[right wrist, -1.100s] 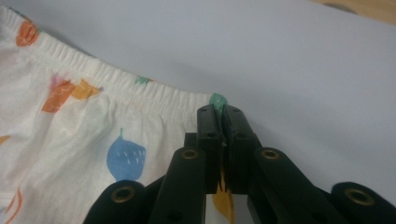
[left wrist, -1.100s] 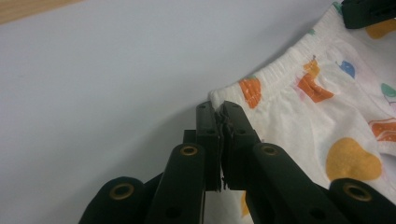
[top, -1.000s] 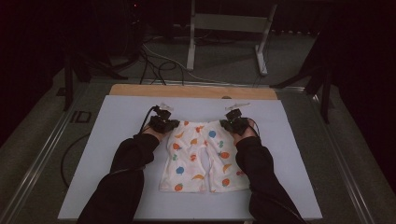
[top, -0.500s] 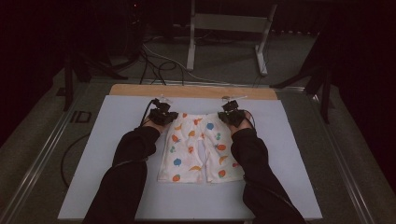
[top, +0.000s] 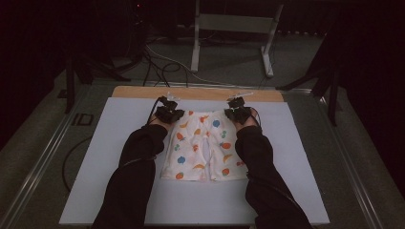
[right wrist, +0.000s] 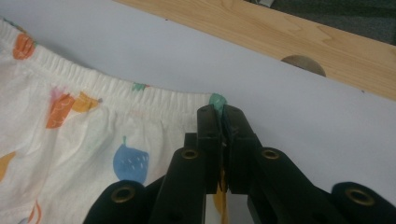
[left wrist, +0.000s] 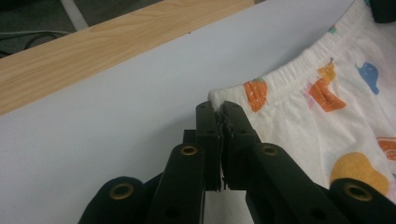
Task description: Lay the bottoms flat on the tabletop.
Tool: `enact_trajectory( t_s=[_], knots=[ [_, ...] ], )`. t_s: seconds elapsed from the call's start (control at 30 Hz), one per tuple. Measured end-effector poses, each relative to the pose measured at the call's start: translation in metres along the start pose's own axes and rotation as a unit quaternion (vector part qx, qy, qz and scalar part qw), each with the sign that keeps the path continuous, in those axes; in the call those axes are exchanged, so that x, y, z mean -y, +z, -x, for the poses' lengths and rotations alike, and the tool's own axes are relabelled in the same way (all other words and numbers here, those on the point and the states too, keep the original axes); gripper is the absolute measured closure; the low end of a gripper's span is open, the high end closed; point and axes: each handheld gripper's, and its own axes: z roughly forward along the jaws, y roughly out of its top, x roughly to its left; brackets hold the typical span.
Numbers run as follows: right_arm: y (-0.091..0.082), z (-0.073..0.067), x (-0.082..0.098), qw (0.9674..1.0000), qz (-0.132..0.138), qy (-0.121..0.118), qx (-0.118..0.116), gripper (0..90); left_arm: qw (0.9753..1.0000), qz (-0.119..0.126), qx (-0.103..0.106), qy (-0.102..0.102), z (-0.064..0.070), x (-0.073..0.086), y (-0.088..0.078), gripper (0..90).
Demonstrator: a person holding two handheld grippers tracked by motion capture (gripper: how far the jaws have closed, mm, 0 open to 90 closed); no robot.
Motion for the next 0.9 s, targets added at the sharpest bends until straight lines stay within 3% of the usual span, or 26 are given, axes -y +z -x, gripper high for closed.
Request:
enact_trajectory(
  t_s=[0.27,0.37,0.5,0.53,0.6,0.63,0.73,0.83,0.87,0.9],
  knots=[
    [0.006,0.002,-0.005,0.9999,-0.003,0.015,0.009,87.0,0.9999,0.005,-0.009,0.002,0.000,-0.009,0.002,87.0],
    [0.006,0.003,-0.007,0.9998,-0.008,0.005,0.018,87.0,0.9999,0.009,-0.010,0.001,0.002,-0.011,0.003,87.0],
    [0.006,0.007,-0.008,0.9998,-0.005,0.013,0.016,84.7,0.9999,0.005,-0.012,0.000,0.003,-0.011,0.006,85.0],
    [0.007,0.007,-0.008,0.9997,0.001,0.017,0.015,66.5,0.9999,0.004,-0.010,-0.008,0.003,-0.010,0.008,79.9],
    [0.006,0.009,-0.009,0.9996,0.006,0.027,0.006,53.8,0.9998,-0.005,-0.015,-0.009,0.003,-0.010,0.009,57.5],
    [0.005,0.009,-0.009,0.9995,0.011,0.029,0.004,47.5,0.9998,-0.007,-0.014,-0.011,0.003,-0.010,0.010,51.0],
    [0.003,0.008,-0.011,0.9995,0.018,0.026,-0.001,37.5,0.9996,-0.013,0.004,-0.024,0.002,-0.010,0.009,30.1],
    [0.000,0.006,-0.012,0.9995,0.024,0.020,-0.006,28.4,0.9997,-0.010,0.019,-0.011,0.005,-0.011,0.004,14.6],
    [0.000,0.006,-0.012,0.9995,0.024,0.020,-0.006,28.4,0.9997,-0.010,0.019,-0.011,0.005,-0.011,0.004,13.7],
    [-0.002,0.004,-0.013,0.9994,0.024,0.012,-0.023,20.8,0.9995,-0.008,0.026,-0.016,0.005,-0.012,-0.001,12.1]
  ],
)
